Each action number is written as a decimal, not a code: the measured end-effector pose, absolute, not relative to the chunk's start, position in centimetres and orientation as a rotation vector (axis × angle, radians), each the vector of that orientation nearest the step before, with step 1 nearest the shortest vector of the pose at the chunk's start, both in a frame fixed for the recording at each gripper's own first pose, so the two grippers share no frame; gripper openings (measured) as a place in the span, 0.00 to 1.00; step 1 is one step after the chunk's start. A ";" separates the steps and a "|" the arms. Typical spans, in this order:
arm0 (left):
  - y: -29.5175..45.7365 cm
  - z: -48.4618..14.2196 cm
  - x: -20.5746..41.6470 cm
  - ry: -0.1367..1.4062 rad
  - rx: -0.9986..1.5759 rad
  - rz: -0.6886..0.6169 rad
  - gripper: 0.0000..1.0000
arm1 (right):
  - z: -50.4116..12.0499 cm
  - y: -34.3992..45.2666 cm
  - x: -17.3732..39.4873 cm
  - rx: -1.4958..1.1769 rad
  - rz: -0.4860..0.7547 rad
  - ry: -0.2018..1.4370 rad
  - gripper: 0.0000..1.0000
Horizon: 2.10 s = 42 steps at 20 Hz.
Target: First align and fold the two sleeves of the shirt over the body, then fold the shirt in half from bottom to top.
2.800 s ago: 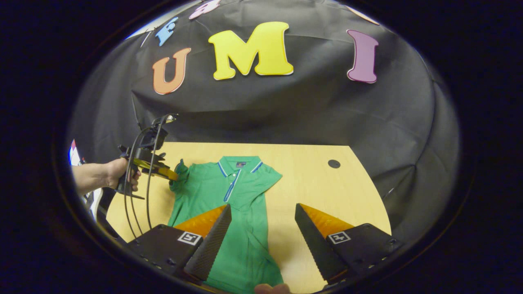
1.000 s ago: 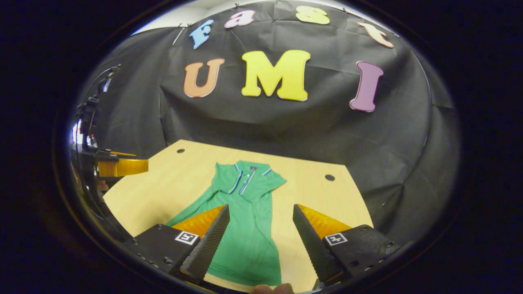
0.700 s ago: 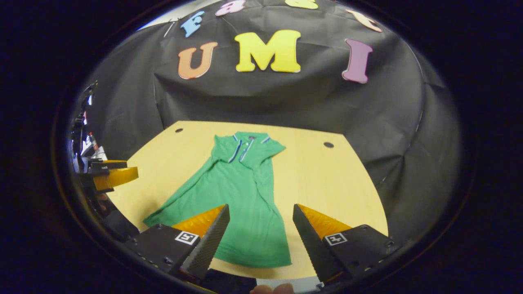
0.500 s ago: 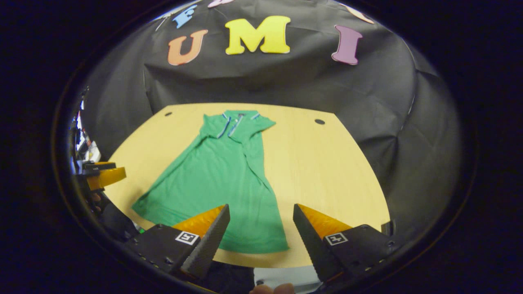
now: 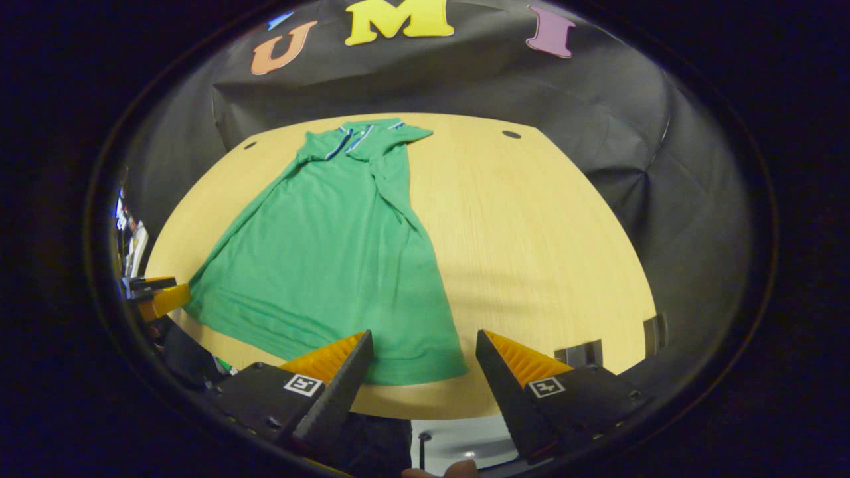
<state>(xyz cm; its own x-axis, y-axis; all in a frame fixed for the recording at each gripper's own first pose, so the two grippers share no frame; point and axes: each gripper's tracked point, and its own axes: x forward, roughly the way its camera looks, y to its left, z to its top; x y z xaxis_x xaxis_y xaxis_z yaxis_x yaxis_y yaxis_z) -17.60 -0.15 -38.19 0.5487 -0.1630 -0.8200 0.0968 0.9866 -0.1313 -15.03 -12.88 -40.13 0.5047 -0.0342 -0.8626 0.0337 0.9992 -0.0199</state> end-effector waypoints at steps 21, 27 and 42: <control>-2.1 -39.6 -18.6 1.105 -0.048 -0.162 0.06 | -41.7 -10.9 -14.4 0.080 0.071 1.126 0.00; -1.8 -37.5 -16.8 1.057 -0.131 -0.162 0.06 | -39.2 -10.7 -13.1 0.097 0.078 1.064 0.00; -3.0 -29.6 -3.9 0.829 -0.154 -0.223 0.06 | -31.6 -10.6 -0.6 0.115 0.086 0.868 0.00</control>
